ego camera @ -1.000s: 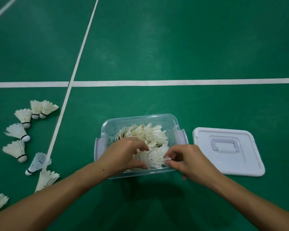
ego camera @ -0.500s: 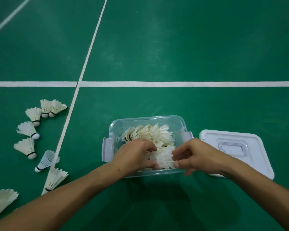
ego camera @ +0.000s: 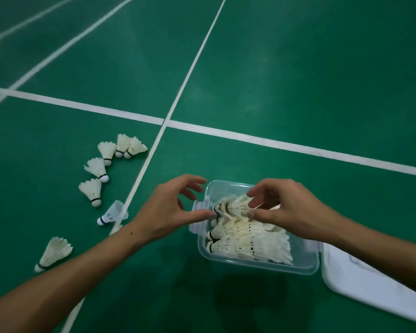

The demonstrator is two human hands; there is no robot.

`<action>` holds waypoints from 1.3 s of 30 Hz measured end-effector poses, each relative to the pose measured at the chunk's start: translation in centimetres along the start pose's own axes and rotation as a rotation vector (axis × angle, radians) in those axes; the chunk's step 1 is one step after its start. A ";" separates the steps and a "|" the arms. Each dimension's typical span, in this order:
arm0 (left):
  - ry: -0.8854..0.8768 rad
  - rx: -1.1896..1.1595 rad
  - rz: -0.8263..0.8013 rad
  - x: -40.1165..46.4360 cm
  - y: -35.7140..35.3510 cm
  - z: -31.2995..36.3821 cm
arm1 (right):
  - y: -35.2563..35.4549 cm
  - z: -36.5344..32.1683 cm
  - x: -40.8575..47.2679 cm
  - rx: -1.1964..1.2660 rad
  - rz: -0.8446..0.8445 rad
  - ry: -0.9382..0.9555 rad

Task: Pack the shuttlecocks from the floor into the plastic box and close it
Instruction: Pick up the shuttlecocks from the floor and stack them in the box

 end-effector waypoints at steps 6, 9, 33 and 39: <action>0.087 0.022 0.179 -4.7 10.1 -5.4 | -5.9 -10.1 6.6 -0.052 -0.064 0.168; 0.173 0.087 0.233 -7.2 14.9 -9.7 | -10.0 -14.3 9.3 -0.035 -0.094 0.232; 0.280 0.755 -0.216 -7.6 18.2 -20.7 | -29.6 -20.2 13.2 -0.196 -0.149 0.204; 0.113 1.055 -0.325 -13.8 22.0 -16.8 | -29.2 -19.7 12.7 -0.169 -0.148 0.207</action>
Point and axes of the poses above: each hand's wrist, its own x-axis towards the middle knuckle, its own y-axis out of the back of the hand, z = x × y, the point moved 10 cm from there along x, towards the middle knuckle, and after that the axes turned 13 degrees about -x, right-handed, at the moved point
